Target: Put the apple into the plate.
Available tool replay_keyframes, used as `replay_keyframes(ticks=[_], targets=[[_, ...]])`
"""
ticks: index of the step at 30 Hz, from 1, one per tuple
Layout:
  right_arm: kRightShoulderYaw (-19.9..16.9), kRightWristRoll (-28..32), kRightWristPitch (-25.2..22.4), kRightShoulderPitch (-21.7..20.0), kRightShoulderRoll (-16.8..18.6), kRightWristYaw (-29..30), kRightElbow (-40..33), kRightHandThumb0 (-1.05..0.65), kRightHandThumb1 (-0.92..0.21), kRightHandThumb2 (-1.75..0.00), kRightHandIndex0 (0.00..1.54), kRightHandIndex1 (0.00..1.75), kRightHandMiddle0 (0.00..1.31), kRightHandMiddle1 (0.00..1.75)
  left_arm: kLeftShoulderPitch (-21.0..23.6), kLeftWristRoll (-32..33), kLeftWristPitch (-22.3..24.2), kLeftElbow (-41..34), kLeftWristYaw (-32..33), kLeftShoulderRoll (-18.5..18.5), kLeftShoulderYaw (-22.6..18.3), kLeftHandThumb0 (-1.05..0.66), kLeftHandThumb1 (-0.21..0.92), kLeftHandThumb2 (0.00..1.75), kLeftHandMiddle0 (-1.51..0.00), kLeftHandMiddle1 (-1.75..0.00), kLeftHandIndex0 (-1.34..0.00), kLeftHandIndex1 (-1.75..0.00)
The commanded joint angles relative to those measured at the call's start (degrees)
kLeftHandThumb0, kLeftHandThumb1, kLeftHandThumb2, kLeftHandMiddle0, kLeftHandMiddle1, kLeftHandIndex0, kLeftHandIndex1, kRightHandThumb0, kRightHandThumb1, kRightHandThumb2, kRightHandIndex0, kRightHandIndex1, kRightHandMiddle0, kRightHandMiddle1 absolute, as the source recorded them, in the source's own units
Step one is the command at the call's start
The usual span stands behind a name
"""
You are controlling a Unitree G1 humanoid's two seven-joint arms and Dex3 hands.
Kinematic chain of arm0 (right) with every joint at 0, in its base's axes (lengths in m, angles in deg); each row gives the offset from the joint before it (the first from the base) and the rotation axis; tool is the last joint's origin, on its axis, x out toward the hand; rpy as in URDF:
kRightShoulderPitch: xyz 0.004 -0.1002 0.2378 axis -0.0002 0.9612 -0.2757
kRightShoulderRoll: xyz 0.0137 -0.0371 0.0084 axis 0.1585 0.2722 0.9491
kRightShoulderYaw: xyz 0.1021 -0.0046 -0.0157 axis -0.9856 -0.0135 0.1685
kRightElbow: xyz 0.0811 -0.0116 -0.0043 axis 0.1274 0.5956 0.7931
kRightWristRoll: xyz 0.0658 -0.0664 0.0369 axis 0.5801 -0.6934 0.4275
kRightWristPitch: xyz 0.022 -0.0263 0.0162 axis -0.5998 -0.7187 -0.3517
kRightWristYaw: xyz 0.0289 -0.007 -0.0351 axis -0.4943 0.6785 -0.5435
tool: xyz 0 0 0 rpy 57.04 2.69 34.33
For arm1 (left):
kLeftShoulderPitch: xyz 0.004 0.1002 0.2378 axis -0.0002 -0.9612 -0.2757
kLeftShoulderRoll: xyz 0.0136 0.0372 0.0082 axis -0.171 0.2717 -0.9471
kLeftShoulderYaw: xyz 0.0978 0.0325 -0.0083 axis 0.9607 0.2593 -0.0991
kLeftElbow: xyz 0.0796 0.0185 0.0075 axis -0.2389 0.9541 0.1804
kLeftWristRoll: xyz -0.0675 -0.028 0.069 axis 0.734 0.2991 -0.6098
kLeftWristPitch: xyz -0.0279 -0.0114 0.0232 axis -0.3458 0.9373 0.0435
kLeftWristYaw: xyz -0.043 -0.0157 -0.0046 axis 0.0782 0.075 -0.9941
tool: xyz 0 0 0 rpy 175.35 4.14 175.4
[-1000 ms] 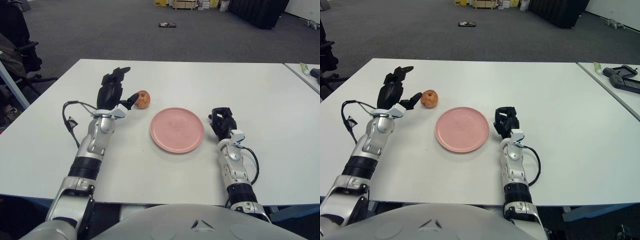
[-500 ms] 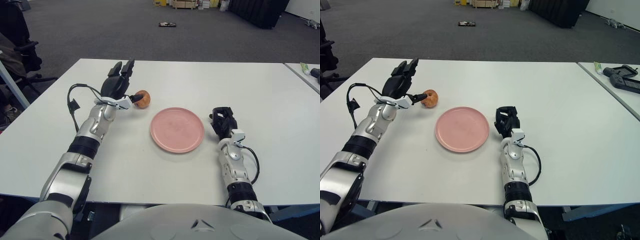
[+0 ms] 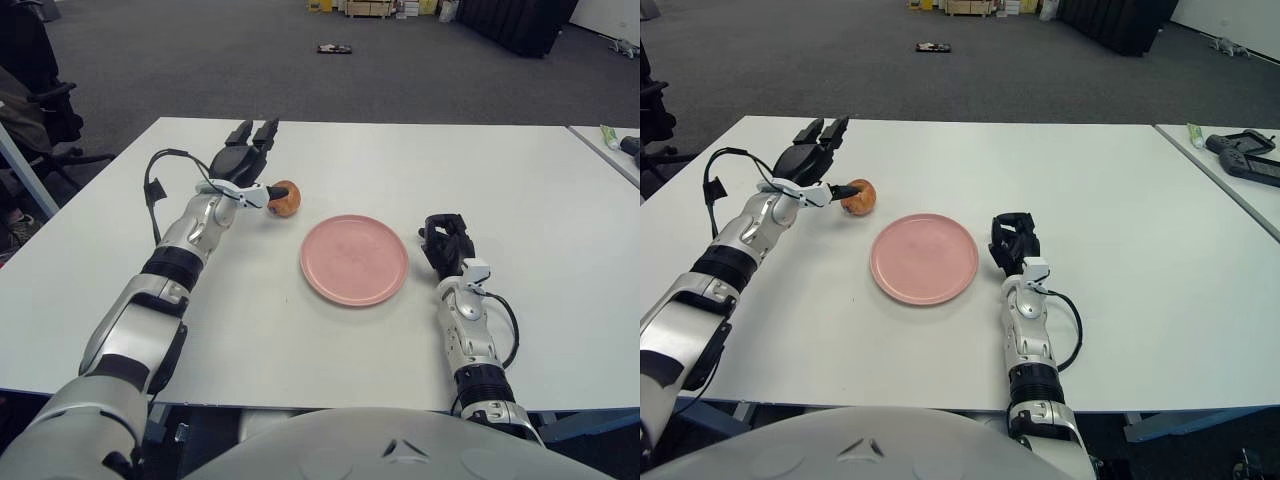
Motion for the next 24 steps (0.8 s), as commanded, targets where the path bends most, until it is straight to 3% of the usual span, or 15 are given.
replay_keyframes(ticks=[1,24], targets=[[-0.16,0.20,-1.03,0.54,-0.01,0.25,-0.91,-0.34,-0.92,-0.53,0.40,1.35,0.19,1.75,4.02,-1.14,1.35,5.35,-0.72,1.00,2.04,-1.05,0.61,0.59,0.00,0.00,0.00,0.00],[0.15,-0.52,-2.28,1.21,-0.09,0.62,-3.27,-0.34,-0.92,-0.53,0.40,1.35,0.19,1.75,12.03,-0.67,1.95,23.21,-1.71,4.91,7.49,-1.01,0.64,0.62,0.00,0.00,0.00,0.00]])
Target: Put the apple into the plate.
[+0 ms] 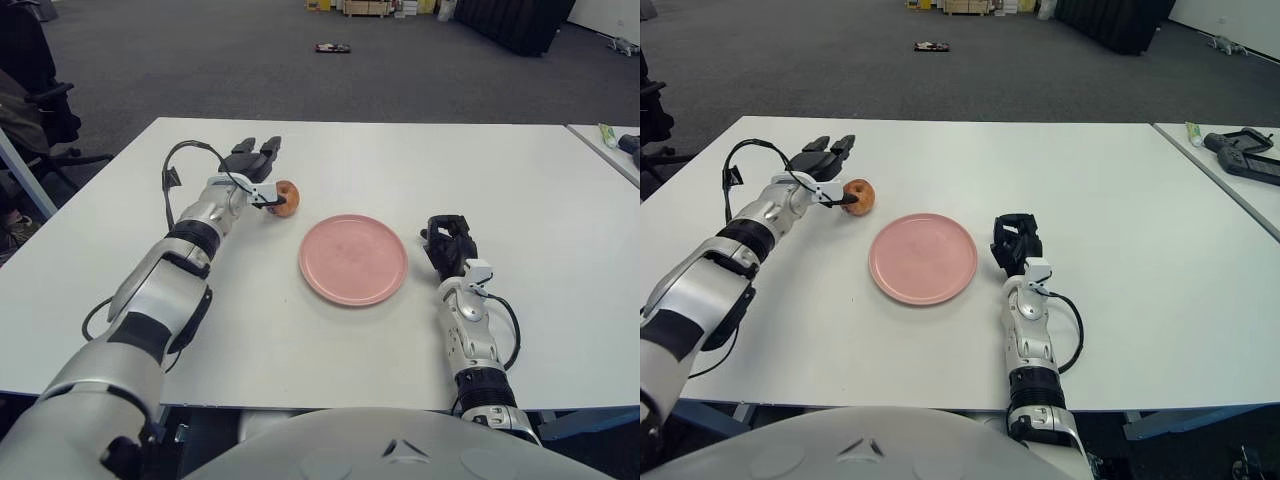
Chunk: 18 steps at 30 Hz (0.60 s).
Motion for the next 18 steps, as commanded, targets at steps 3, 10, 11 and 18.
replay_keyframes(ticks=[3,10,11,18], targets=[[-0.06,-0.36,-0.17,0.00,-0.49,0.24,-0.35,-0.34,-0.92,-0.53,0.40,1.35,0.19,1.75,2.55,-0.04,0.24,4.36,-0.32,1.26,1.18,-1.00,0.64,0.63,0.00,0.00,0.00,0.00],[-0.40,0.26,-0.41,0.03,-0.48,-0.12,-0.45,-0.34,-0.92,-0.53,0.41,1.36,0.19,1.75,2.93,-0.09,0.34,6.44,-0.57,1.79,2.18,-1.00,0.66,0.65,0.00,0.00,-0.01,-0.01],[-0.45,0.32,-0.54,0.05,-0.45,-0.11,-0.58,-0.35,-0.92,-0.53,0.41,1.36,0.19,1.75,2.94,-0.16,0.44,6.63,-0.67,1.87,2.40,-1.00,0.67,0.65,0.00,0.00,-0.02,-0.01],[-0.73,0.97,-0.54,0.10,-0.50,-0.58,-0.80,-0.35,-0.92,-0.53,0.42,1.37,0.19,1.75,2.85,-0.34,1.32,7.34,-0.83,2.34,3.45,-1.02,0.74,0.62,0.00,0.00,0.00,-0.06]])
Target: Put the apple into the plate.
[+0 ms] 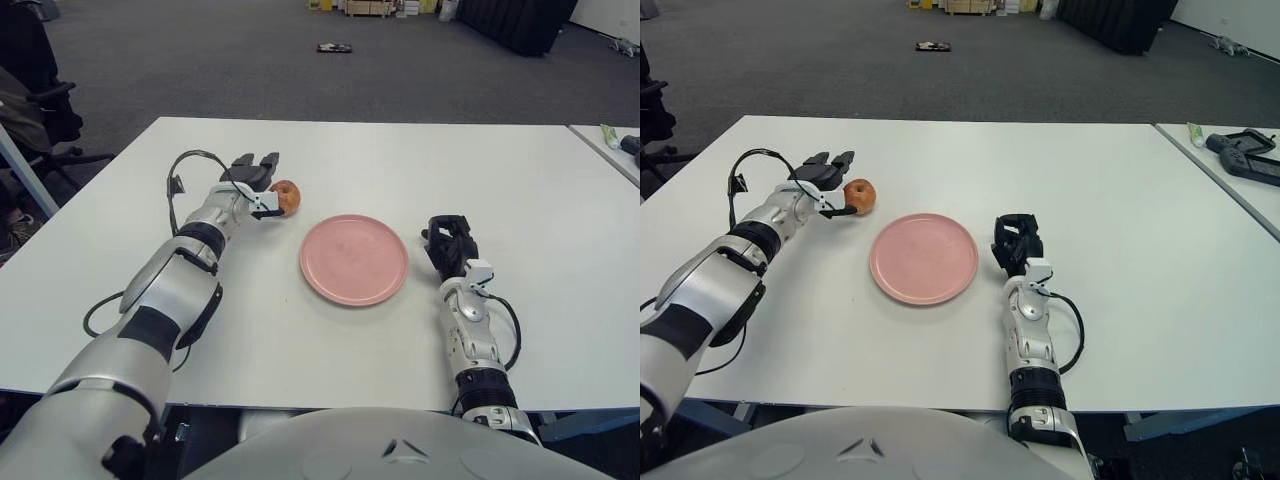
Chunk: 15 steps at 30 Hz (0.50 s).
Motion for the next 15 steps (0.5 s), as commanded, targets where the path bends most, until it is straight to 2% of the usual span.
replay_keyframes(ticks=[1,9,15], targets=[[-0.44,0.64,-0.50,0.07,-0.49,-0.36,-0.75,-0.35,-0.92,-0.53,0.42,1.37,0.19,1.75,1.86,-0.25,0.63,0.55,-0.67,0.38,0.67,-1.03,0.74,0.62,0.00,0.00,0.00,-0.06],[-0.63,0.96,0.06,0.23,-0.55,-1.15,-0.59,-0.35,-0.92,-0.53,0.41,1.36,0.20,1.75,1.68,-0.85,1.90,1.24,-0.53,1.03,1.98,-1.00,0.75,0.60,0.00,0.00,0.00,-0.12],[-0.77,0.72,-0.52,0.33,-0.29,-0.77,-0.93,-0.35,-0.91,-0.54,0.41,1.36,0.20,1.75,2.04,-2.72,2.42,1.70,0.53,1.62,4.30,-0.95,0.71,0.63,0.00,0.00,0.00,-0.18]])
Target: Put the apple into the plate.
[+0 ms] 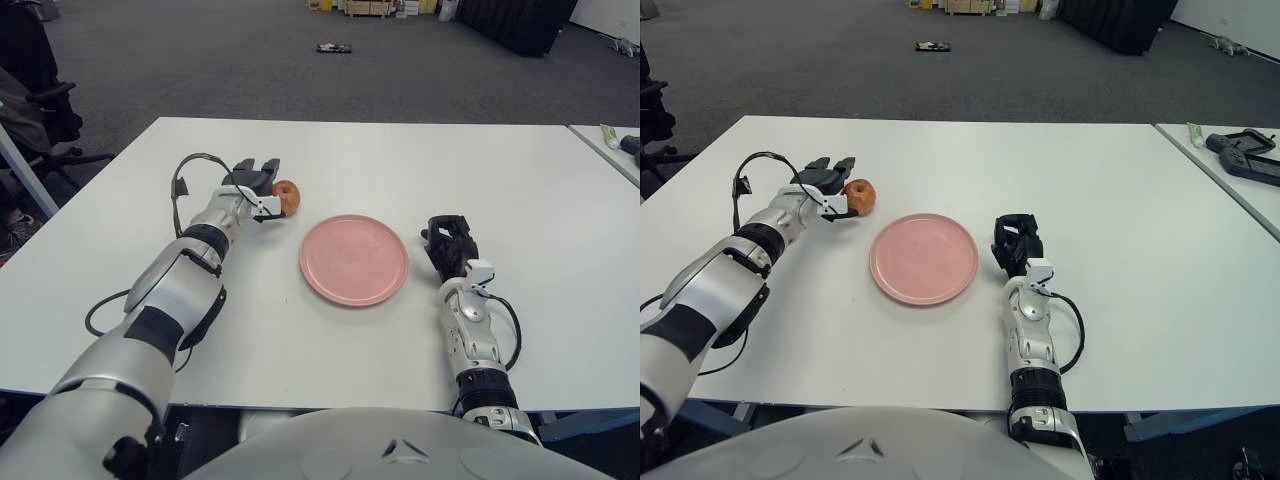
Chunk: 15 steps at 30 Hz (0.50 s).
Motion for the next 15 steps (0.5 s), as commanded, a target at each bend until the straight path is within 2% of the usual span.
replay_keyframes(ticks=[1,10,15], targets=[[-0.34,0.44,-0.54,0.21,-0.25,0.30,-0.83,-0.35,-0.91,-0.54,0.41,1.36,0.20,1.75,2.13,-1.58,0.62,0.32,0.88,0.42,1.66,-0.94,0.70,0.63,0.00,0.00,0.00,-0.18],[-0.14,0.05,0.10,0.27,-0.33,0.09,-0.41,-0.35,-0.91,-0.54,0.41,1.36,0.20,1.75,3.43,-4.70,0.99,0.61,2.97,1.18,5.02,-0.90,0.66,0.68,-0.03,-0.03,0.00,-0.17],[-0.05,-0.14,0.64,0.28,-0.34,0.05,-0.11,-0.34,-0.92,-0.53,0.41,1.37,0.19,1.75,4.21,-5.32,0.84,0.58,3.57,1.50,5.89,-0.88,0.61,0.73,0.00,-0.19,0.00,-0.20]])
